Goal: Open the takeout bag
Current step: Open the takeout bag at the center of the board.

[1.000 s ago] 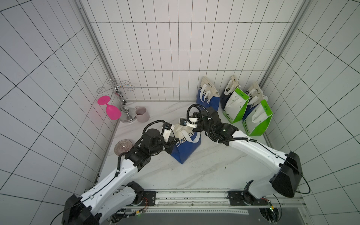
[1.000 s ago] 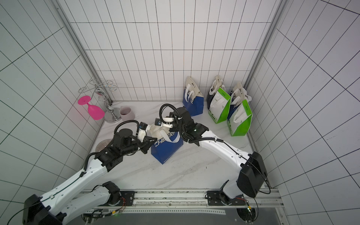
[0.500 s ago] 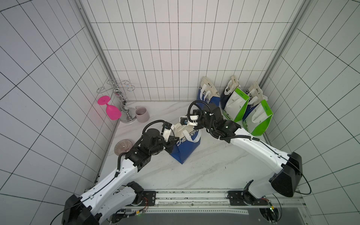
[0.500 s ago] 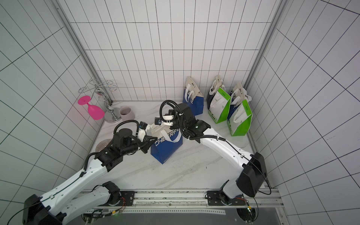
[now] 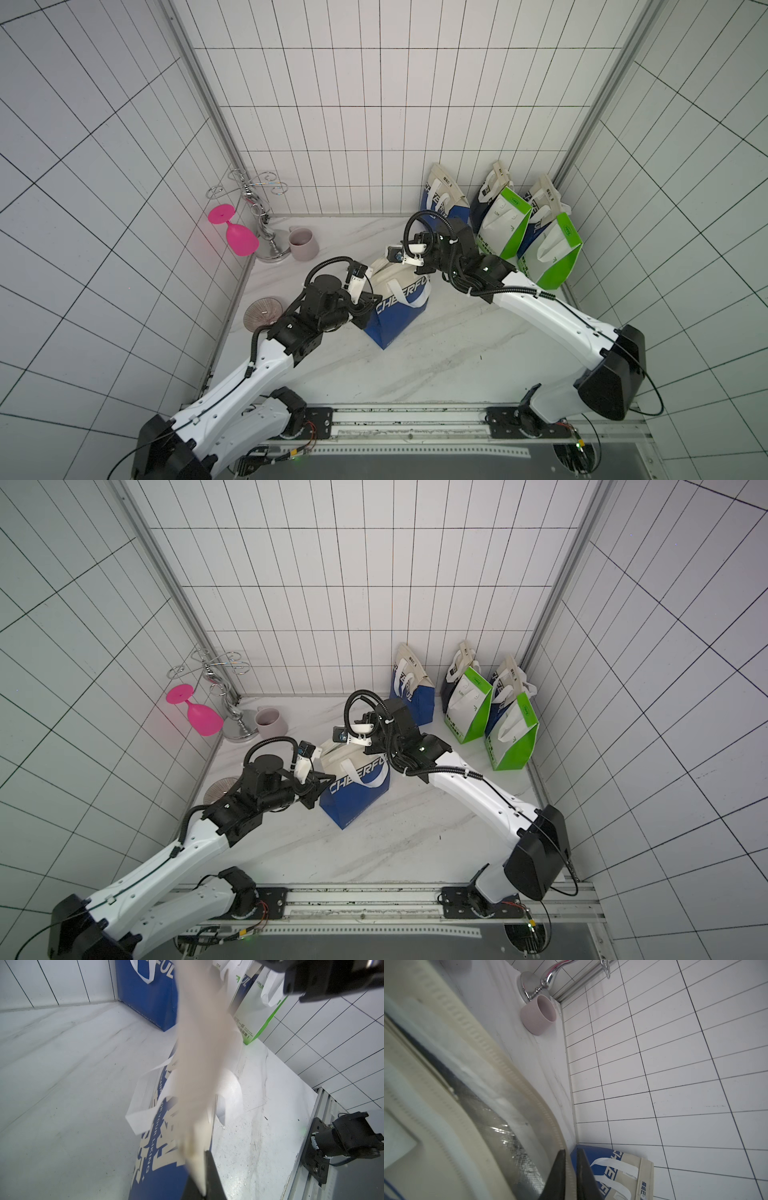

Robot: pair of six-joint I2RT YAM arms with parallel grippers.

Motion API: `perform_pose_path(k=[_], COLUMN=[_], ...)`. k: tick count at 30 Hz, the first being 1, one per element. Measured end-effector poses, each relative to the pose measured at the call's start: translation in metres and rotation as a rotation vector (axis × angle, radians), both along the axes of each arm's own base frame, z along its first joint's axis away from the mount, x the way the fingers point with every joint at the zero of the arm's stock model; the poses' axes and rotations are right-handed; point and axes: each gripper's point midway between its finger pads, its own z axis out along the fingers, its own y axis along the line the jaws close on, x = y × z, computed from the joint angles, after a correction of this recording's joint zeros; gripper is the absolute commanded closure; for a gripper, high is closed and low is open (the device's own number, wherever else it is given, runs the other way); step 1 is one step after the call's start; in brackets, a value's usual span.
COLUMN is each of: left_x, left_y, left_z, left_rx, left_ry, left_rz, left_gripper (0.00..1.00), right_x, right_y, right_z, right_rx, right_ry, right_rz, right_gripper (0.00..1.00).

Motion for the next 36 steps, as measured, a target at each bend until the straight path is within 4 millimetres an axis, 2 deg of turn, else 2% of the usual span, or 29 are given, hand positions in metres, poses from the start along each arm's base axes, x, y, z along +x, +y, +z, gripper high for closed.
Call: perform_pose_path(k=[1,8,13,16,17,21,28,36], left_x=[-0.001,-0.005,-0.005,-0.005,-0.005,-0.007,-0.010,-0.010], left_y=[0.001,0.001,0.002,0.002,0.002,0.004,0.011,0.014], left_z=[-0.002,-0.008,-0.007,-0.006,-0.005,0.004,0.046,0.049], left_rx=[0.006,0.019,0.018,0.014,0.016,0.021,0.012,0.094], left_ry=[0.008,0.034,0.029,0.028,0.029,0.024,-0.082,-0.101], left_rz=[0.000,-0.003,-0.003,0.001,0.000,0.004,0.002,-0.024], left_gripper=[0.98,0.54,0.35,0.05,0.02,0.02,0.02,0.13], right_x=[0.001,0.005,0.003,0.002,0.002,-0.002,-0.022,-0.053], right_y=[-0.001,-0.005,-0.005,-0.006,-0.007,-0.009,-0.019,-0.037], right_z=[0.001,0.002,0.006,0.008,0.008,0.014,0.041,0.051], right_rx=[0.008,0.040,0.087,0.113,0.121,0.162,0.285,0.424], right_ry=[0.000,0.022,0.055,0.074,0.081,0.104,0.131,0.214], right_rz=[-0.007,-0.039,-0.046,-0.054,-0.057,-0.061,-0.060,-0.062], right_gripper=[0.82,0.82,0.82,0.82,0.82,0.82,0.82,0.82])
